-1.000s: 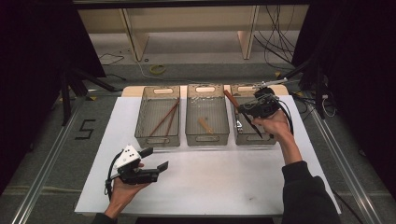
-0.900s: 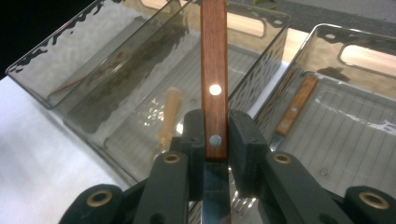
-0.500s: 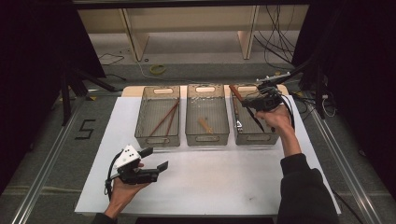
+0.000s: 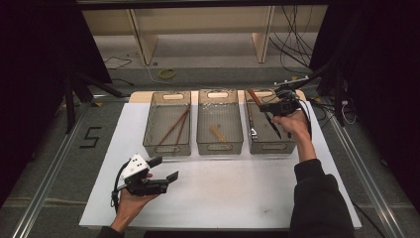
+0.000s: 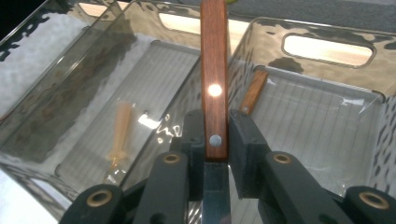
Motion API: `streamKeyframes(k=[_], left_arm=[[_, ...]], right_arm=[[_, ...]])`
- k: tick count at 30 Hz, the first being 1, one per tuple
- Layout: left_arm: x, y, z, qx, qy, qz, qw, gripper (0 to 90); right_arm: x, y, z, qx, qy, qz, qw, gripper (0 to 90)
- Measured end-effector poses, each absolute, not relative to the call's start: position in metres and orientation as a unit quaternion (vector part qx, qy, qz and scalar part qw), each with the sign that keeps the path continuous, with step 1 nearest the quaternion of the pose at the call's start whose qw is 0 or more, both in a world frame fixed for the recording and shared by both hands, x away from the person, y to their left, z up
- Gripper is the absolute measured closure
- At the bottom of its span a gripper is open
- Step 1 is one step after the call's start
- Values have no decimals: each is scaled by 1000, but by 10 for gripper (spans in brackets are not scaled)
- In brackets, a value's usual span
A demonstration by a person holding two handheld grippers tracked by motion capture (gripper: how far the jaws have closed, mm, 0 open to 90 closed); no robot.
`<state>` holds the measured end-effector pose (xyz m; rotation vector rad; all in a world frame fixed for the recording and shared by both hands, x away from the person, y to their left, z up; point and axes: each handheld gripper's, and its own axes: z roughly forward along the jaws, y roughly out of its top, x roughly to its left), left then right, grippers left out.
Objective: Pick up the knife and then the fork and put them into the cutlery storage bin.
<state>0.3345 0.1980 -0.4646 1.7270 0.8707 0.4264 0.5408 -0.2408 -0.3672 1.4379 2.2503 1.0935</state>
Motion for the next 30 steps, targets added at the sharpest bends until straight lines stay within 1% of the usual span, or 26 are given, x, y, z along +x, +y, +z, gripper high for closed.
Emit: streamKeyframes(k=[30], left_arm=[[335,199,-464,730,366,181,549,165]], right_arm=[[560,-227,-388,546,751,340,150,777]])
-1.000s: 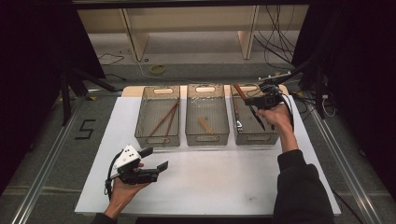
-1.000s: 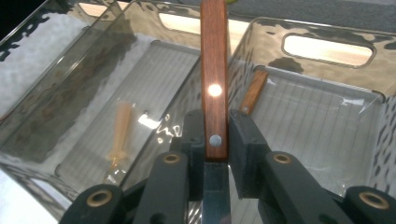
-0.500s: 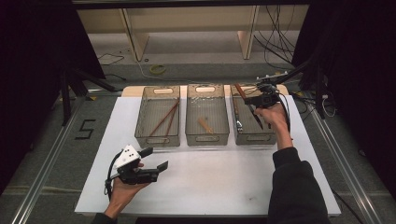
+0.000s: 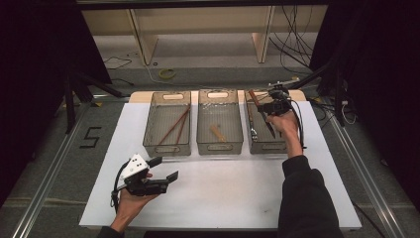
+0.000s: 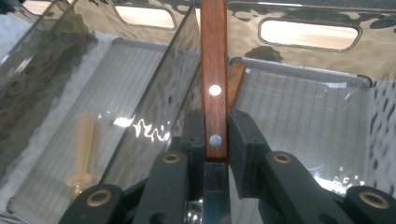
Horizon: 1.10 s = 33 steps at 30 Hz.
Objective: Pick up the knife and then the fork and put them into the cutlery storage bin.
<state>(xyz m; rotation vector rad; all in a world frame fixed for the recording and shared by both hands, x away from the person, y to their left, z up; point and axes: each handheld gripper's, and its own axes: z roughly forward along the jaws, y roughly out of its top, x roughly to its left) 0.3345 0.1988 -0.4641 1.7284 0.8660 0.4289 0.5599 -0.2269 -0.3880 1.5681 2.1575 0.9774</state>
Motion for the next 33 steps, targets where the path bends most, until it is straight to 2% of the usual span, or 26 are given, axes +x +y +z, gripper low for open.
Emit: streamKeyframes(k=[21,24,31,33], left_arm=[[334,199,-464,729,366,181,549,164],[334,199,-464,730,366,181,549,165],[334,198,-464,730,366,181,549,164],[334,198,-464,730,366,181,549,164]], right_arm=[[564,-223,-403,570,742,322,141,766],[564,-223,-402,568,742,331,132,685],[556,-227,-393,553,744,350,136,591],[549,-226,-390,537,750,361,135,539]])
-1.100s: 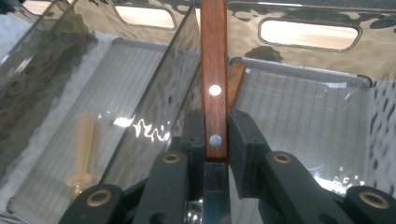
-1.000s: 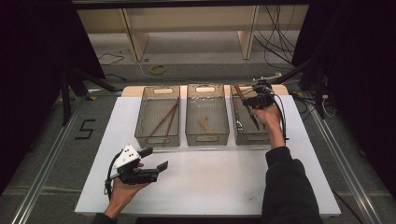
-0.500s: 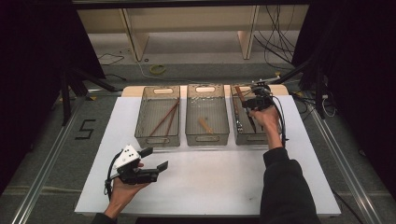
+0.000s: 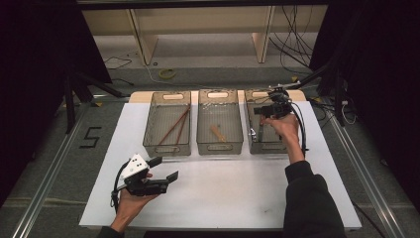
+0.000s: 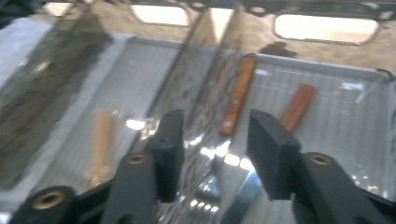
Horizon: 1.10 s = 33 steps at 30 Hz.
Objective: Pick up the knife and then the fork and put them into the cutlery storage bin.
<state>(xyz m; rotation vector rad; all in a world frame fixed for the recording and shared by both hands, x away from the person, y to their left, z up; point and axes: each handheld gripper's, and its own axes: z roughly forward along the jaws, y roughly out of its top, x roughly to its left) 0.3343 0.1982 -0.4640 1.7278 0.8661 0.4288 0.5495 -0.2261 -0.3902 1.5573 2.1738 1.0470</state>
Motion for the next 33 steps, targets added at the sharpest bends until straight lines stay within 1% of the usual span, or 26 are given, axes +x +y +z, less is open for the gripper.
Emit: streamKeyframes(k=[3,6,10,12,19,27,33], left_arm=[[334,197,-464,730,366,180,548,164],[334,197,-465,731,366,179,548,164],[334,198,-465,729,367,178,549,164],[335,198,-465,730,367,178,548,164],[336,198,-466,731,370,175,547,164],[336,199,-466,730,370,173,547,163],[337,198,-466,732,370,170,546,163]], right_arm=[[539,-224,-387,519,754,382,130,525],[527,-221,-384,501,757,401,124,480],[512,-216,-382,479,762,418,124,454],[504,-213,-381,468,764,428,119,428],[477,-201,-379,430,773,450,121,407],[462,-196,-382,415,775,465,107,381],[453,-191,-384,404,777,473,100,342]])
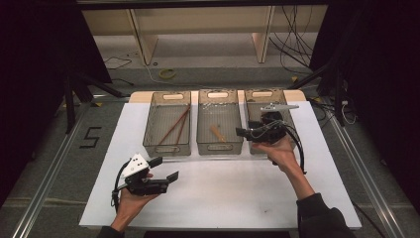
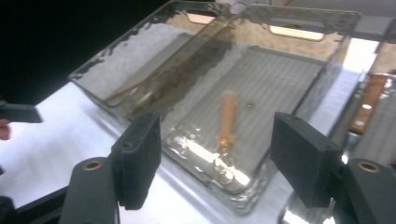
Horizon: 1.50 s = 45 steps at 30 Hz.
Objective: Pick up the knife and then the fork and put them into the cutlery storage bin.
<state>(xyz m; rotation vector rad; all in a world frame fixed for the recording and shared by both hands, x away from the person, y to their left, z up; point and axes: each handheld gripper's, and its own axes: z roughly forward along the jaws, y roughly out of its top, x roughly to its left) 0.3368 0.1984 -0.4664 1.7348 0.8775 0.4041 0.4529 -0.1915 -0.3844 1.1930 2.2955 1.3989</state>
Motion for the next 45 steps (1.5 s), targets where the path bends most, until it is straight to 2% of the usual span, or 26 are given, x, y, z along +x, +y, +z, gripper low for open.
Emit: streamKeyframes(k=[15,45], left_arm=[[338,197,-467,732,371,162,548,163],[338,197,-467,741,359,147,549,161]], right_arm=[[434,-191,-397,390,774,490,88,274],[377,-206,-422,354,766,527,98,251]])
